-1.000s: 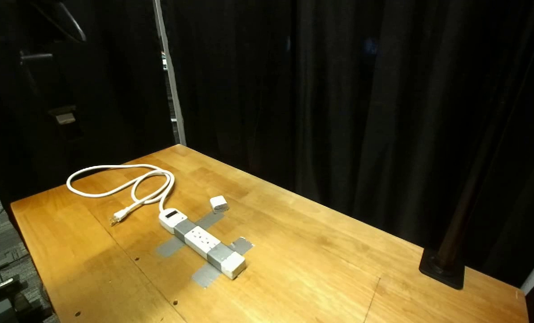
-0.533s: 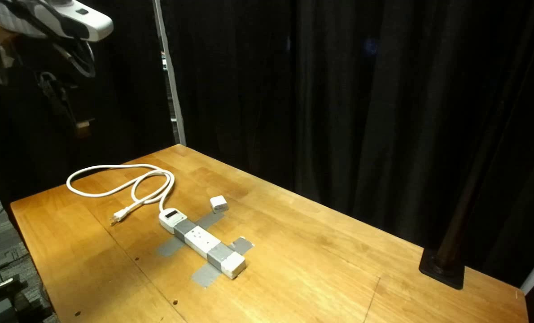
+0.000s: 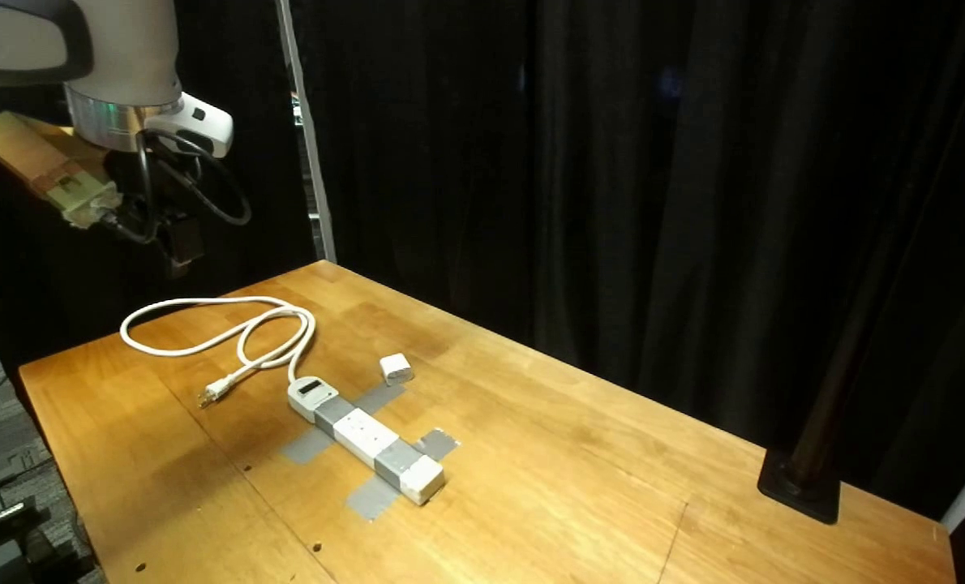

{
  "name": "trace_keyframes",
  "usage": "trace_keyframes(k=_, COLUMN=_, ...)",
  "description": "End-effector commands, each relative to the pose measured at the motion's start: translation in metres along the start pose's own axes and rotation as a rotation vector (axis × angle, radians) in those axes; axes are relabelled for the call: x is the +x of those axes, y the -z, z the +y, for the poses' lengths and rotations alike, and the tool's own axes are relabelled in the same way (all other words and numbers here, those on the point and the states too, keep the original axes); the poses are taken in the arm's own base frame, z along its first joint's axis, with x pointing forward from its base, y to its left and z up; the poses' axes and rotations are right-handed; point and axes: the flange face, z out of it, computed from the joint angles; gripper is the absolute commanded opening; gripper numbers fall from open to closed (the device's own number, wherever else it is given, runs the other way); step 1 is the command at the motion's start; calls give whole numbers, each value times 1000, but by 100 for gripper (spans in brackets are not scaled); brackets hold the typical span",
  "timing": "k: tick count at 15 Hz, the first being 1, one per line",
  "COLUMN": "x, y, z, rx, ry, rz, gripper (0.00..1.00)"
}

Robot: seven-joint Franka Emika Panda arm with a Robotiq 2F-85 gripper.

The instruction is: Plug the adapter into the extension cord

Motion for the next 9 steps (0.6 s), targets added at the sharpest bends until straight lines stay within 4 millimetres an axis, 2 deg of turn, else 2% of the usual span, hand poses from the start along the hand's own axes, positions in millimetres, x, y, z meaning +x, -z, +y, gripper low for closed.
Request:
trace_keyframes(k=1, x=2, y=-3, z=1, rx=-1, ry=-2, rz=-6, gripper=100)
trace_keyframes(k=4, x=5, y=-2, z=1, rx=-1, ry=-3, rz=-3, gripper=100)
trace_keyframes(k=5, x=9, y=-2, z=-6, rx=7, ry=17, rz=38, gripper=100)
trace_keyframes(k=6, x=18, y=39, z=15, rx=-9, ry=-58, rz=136, gripper=100)
trace_keyframes(k=7, x=22, y=45, z=18, rx=-17, ry=-70, rz=168, gripper=100)
trace_keyframes(k=9, x=37, y=68, z=28, rx=-34, ry=-98, rz=267, gripper=100)
